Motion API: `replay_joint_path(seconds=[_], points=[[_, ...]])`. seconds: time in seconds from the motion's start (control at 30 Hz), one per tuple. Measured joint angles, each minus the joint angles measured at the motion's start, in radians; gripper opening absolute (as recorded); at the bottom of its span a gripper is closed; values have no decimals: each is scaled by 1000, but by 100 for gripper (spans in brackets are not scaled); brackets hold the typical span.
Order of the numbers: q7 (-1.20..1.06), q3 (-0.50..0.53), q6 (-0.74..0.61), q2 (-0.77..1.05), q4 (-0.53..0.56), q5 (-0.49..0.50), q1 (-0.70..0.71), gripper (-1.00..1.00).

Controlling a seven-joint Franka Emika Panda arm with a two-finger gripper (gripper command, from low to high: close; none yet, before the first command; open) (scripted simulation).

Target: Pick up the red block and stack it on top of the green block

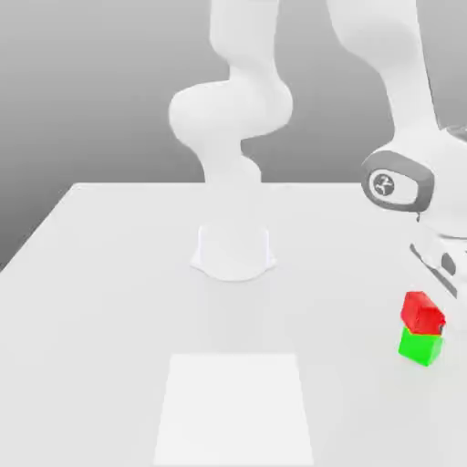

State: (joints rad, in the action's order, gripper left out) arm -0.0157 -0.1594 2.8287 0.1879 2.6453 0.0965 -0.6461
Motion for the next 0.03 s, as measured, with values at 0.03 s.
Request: replay_joint_path(seconds=[0.03], points=[[-4,-3,-11,-12,1,-6,2,100]])
